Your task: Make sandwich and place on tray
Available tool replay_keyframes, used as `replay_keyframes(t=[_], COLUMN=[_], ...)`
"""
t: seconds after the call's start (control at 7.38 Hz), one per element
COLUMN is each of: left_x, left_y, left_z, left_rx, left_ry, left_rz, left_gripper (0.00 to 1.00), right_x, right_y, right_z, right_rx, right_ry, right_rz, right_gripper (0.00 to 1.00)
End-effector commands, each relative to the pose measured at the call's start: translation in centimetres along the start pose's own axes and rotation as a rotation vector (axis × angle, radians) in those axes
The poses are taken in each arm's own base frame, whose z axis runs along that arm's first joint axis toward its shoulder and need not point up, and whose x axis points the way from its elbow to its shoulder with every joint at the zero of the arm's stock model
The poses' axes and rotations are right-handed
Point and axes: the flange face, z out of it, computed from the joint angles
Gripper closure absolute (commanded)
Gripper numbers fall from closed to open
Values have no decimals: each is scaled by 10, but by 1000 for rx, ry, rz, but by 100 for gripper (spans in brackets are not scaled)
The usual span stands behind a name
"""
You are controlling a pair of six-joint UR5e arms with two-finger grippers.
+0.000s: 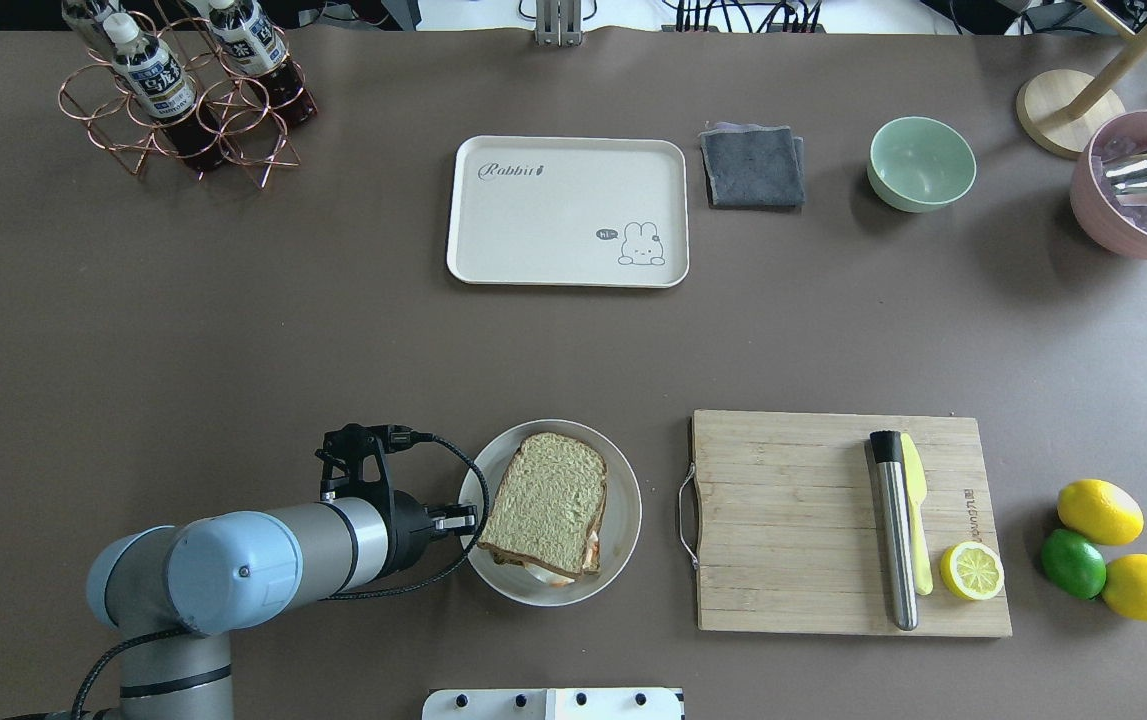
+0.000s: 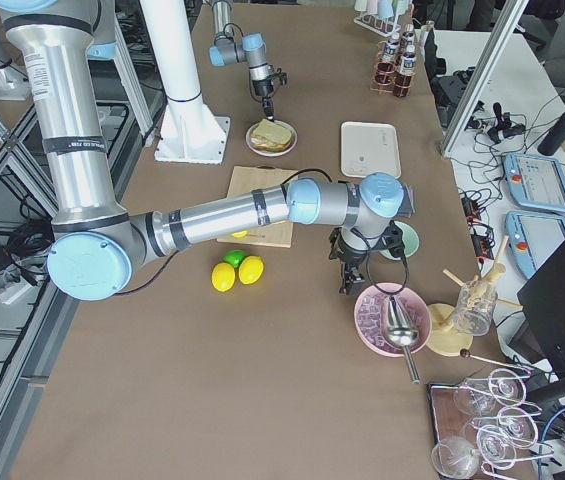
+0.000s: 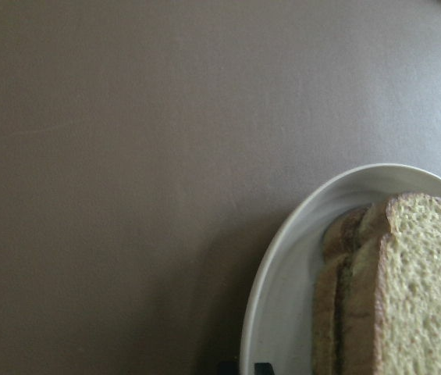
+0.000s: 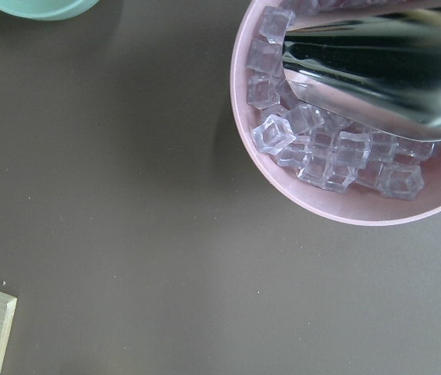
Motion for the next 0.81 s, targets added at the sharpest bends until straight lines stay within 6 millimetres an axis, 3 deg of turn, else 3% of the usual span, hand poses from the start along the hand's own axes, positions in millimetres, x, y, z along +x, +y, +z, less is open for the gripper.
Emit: replay_keyframes(t=[0.0, 0.27, 0.68], left_x=[3, 12, 16], left_y=[-6, -22, -73], left_z=[-4, -13, -30], left_rx=[2, 24, -19], left_ry=[8, 35, 60], left_rz=[-6, -18, -51], left_gripper=[100, 100, 100], right_x=[17, 31, 58], right_y=[8, 15, 25], right_z=[-8, -15, -18], right_rx=[-5, 8, -3], right_ry=[4, 5, -2], right_rz=[47, 75, 148], right_gripper=[0, 0, 0])
